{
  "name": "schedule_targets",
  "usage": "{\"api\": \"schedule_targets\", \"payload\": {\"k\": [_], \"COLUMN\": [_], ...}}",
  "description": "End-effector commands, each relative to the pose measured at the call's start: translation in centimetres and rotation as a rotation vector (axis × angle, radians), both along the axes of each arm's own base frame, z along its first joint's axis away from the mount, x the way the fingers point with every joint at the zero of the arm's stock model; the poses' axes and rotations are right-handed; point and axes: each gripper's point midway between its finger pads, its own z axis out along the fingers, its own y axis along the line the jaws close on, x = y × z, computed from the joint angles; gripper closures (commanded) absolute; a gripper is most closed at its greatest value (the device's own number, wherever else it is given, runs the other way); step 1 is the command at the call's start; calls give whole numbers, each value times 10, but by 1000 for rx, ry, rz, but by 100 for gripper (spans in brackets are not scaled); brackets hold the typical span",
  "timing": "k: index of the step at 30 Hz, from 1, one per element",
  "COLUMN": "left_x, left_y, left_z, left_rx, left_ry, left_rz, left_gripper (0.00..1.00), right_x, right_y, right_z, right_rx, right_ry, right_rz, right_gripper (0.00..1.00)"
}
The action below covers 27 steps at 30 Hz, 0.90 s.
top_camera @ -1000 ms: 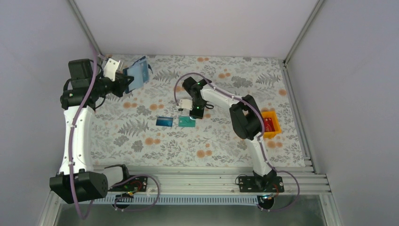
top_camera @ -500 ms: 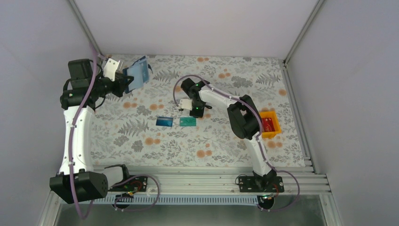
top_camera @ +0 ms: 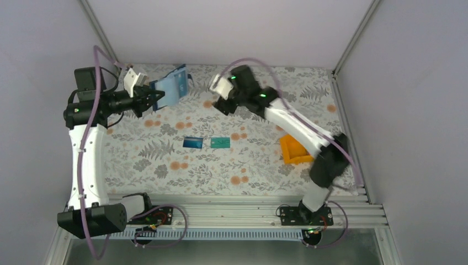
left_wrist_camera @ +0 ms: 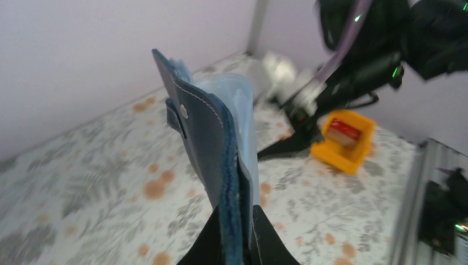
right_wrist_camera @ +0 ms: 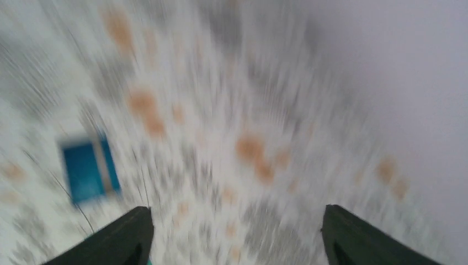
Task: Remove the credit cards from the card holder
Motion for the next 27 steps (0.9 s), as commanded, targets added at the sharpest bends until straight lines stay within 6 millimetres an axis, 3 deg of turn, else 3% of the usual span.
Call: {"api": "schedule_targets", "payload": {"k": [1,3,6,10,18,19,24,25,27], "left_x": [-54,-74,-99,-106,-112,-113,-112,-112,-109], "left_y": [-31,-38,-45,-47,-48,-48,-48,-48,-47], "left_z": [52,61,77,83,86,86,83,82,77], "left_rx": [-91,-111,-145,-150,-162,-163,-158,-159,-171], "left_ry": [-188,-231,-339,-363,-383,-384,-382,-377,-358], "left_rz": [-295,-362,-454,-466,-479,-480,-475,-473,-468], "left_gripper": [98,98,98,98,97,98,97,89,58], "right_x": [-83,-121,-150,-153,-155,-157,-169,-171,-172], "right_y": [35,36,43,47,53,54,57,59,64], "right_z": [203,234,261,268,247,245,242,242,243], "right_rx": [678,823,918,916,883,880,868,868,870], "right_ry": [-204,-148,-5,62,138,147,202,210,230], "right_rz": [371,521,644,654,647,655,717,725,724], "right_gripper": [13,10,0,1,5,8,66,74,91]}}
